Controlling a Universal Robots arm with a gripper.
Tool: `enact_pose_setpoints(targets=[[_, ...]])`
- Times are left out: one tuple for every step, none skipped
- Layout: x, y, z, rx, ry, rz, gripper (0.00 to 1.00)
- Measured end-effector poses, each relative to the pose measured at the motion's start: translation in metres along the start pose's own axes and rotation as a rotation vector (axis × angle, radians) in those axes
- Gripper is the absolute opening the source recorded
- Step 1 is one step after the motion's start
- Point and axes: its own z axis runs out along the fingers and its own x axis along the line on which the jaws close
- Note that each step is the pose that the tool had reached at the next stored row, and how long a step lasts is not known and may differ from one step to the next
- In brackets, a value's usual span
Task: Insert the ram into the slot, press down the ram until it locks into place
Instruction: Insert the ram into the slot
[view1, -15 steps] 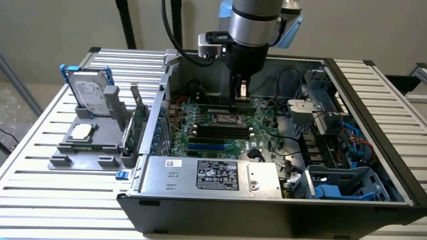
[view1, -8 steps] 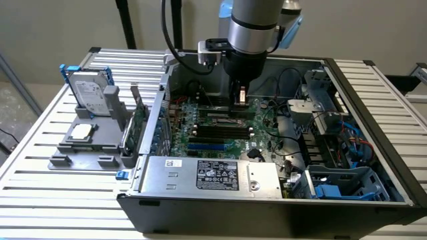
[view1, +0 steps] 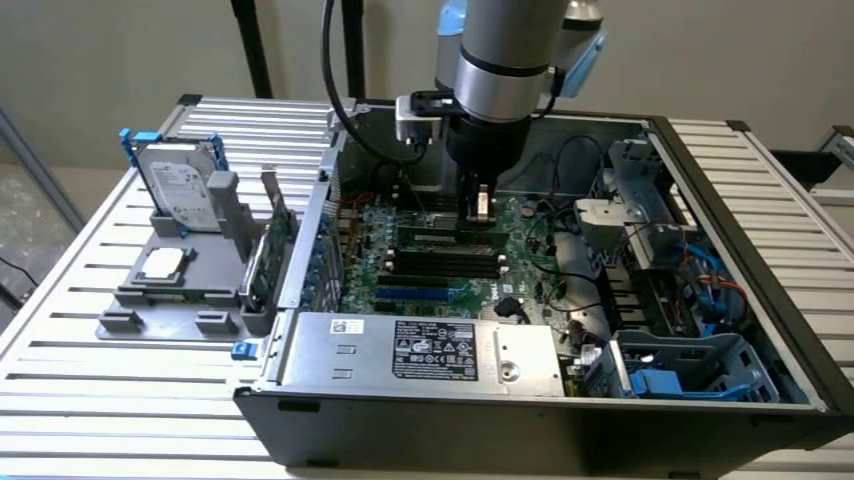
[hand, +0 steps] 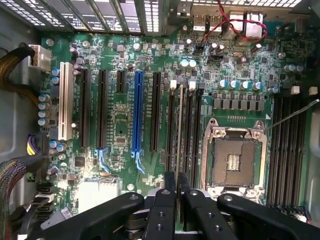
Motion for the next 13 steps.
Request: enact_pose_setpoints(targets=[[0.000, -0.0001, 0.0018, 0.0000, 0.0000, 0.000, 0.13], [0.000, -0.0001, 0.0037, 0.0000, 0.0000, 0.001, 0.13], [0.001, -0.0001, 0.0054, 0.0000, 0.0000, 0.001, 0.13], [0.001, -0.0002, 0.0072, 0.0000, -0.0001, 0.001, 0.13], [0.001, -0.0003, 0.0090, 0.0001, -0.0001, 0.001, 0.13], [0.001, -0.0003, 0.0110, 0.0000, -0.0001, 0.001, 0.13], [0.001, -0.0004, 0.0127, 0.0000, -0.0001, 0.001, 0.13], [0.001, -0.0004, 0.0144, 0.0000, -0.0001, 0.001, 0.13], [0.002, -0.0005, 0.0164, 0.0000, -0.0001, 0.001, 0.13], [0.002, -0.0006, 0.0182, 0.0000, -0.0001, 0.001, 0.13], [0.002, -0.0006, 0.0200, 0.0000, 0.0000, 0.001, 0.13], [0.002, -0.0007, 0.0218, 0.0000, -0.0001, 0.001, 0.13], [0.002, -0.0008, 0.0236, 0.0000, -0.0001, 0.001, 0.13]])
